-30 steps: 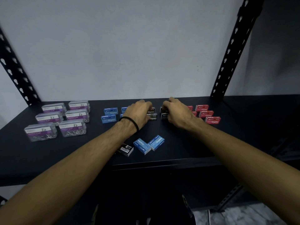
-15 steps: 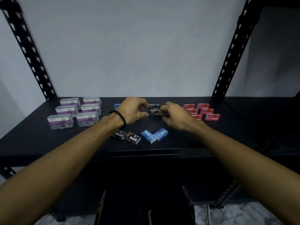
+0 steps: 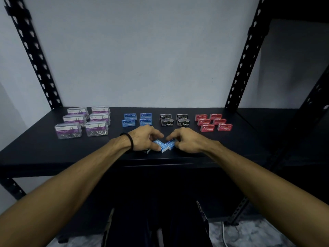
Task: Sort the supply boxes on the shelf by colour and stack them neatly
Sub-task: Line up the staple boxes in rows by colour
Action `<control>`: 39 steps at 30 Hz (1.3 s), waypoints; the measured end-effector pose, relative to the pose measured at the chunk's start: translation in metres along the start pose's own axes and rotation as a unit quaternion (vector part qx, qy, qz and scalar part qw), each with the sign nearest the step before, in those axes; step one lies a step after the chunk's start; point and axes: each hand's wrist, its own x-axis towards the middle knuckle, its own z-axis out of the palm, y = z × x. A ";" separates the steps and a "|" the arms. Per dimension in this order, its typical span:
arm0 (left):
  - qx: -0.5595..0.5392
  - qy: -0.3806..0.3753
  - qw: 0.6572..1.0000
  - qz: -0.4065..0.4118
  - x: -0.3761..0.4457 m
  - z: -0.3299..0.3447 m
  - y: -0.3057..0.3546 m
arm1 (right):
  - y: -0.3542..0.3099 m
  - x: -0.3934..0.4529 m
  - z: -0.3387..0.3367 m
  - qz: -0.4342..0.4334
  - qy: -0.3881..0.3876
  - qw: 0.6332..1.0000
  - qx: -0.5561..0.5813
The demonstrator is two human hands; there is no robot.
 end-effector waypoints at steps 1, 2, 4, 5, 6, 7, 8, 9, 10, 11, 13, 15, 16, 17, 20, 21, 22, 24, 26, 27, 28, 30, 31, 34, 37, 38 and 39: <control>0.012 -0.003 1.000 0.001 0.001 0.001 0.001 | 0.000 -0.001 0.000 0.001 -0.002 1.000 -0.005; 0.026 -0.004 1.000 0.004 0.001 0.001 0.002 | 0.000 -0.002 0.000 0.001 -0.002 1.000 -0.007; 0.043 0.002 0.999 0.014 0.002 0.002 0.004 | 0.002 -0.005 0.000 0.003 0.007 1.000 -0.013; 0.048 0.007 0.999 0.018 0.002 0.003 0.004 | 0.003 -0.006 0.001 0.005 0.016 1.000 -0.017; 0.051 0.013 0.998 0.019 0.002 0.003 0.003 | 0.005 -0.006 0.001 0.008 0.023 1.000 -0.020; 0.053 0.018 0.998 0.018 0.002 0.003 0.003 | 0.006 -0.007 0.001 0.012 0.028 0.999 -0.021; 0.053 0.024 0.998 0.015 0.002 0.004 0.003 | 0.007 -0.007 0.002 0.016 0.031 0.999 -0.022; 0.053 0.031 0.998 0.013 0.003 0.005 0.002 | 0.008 -0.008 0.002 0.018 0.034 0.999 -0.022; 0.051 0.038 0.998 0.011 0.003 0.005 0.002 | 0.008 -0.008 0.002 0.020 0.037 0.999 -0.021; 0.046 0.046 0.998 0.009 0.004 0.007 0.002 | 0.008 -0.008 0.003 0.022 0.040 0.999 -0.018; 0.027 0.062 0.998 0.003 0.005 0.009 0.001 | 0.008 -0.007 0.003 0.026 0.046 0.999 -0.012; 0.007 0.079 0.997 0.000 0.006 0.011 0.001 | 0.007 -0.006 0.004 0.033 0.051 0.998 -0.009; -0.003 0.088 0.996 -0.002 0.006 0.012 0.001 | 0.007 -0.006 0.005 0.038 0.054 0.998 -0.008; -0.011 0.096 0.995 -0.004 0.007 0.013 0.000 | 0.007 -0.005 0.005 0.041 0.059 0.997 -0.008; -0.022 0.110 0.994 -0.006 0.008 0.013 0.000 | 0.009 -0.005 0.007 0.038 0.073 0.996 -0.019; -0.023 0.109 0.994 -0.007 0.009 0.013 0.000 | 0.010 -0.005 0.007 0.034 0.076 0.996 -0.025; -0.023 0.107 0.994 -0.009 0.009 0.013 0.000 | 0.010 -0.005 0.007 0.031 0.078 0.996 -0.026; -0.022 0.103 0.994 -0.012 0.010 0.013 0.000 | 0.011 -0.005 0.006 0.026 0.085 0.996 -0.026; -0.026 0.103 0.994 -0.013 0.011 0.013 0.000 | 0.011 -0.005 0.006 0.021 0.090 0.995 -0.026; -0.027 0.103 0.994 -0.012 0.011 0.013 -0.001 | 0.011 -0.005 0.006 0.019 0.092 0.995 -0.025; -0.028 0.102 0.994 -0.011 0.012 0.013 -0.001 | 0.010 -0.005 0.006 0.017 0.092 0.995 -0.022; -0.027 0.100 0.995 -0.010 0.011 0.012 -0.001 | 0.010 -0.005 0.005 0.015 0.092 0.996 -0.015; -0.026 0.100 0.995 -0.009 0.012 0.012 -0.001 | 0.010 -0.005 0.005 0.014 0.092 0.996 -0.013; -0.025 0.098 0.995 -0.011 0.012 0.011 -0.001 | 0.010 -0.005 0.004 0.012 0.090 0.996 0.000; -0.022 0.094 0.995 -0.010 0.012 0.011 -0.001 | 0.010 -0.005 0.005 0.014 0.092 0.995 0.022; -0.023 0.092 0.995 -0.009 0.012 0.010 -0.001 | 0.010 -0.005 0.006 0.013 0.094 0.995 0.027; -0.024 0.092 0.995 -0.008 0.011 0.010 -0.001 | 0.010 -0.005 0.006 0.013 0.097 0.995 0.030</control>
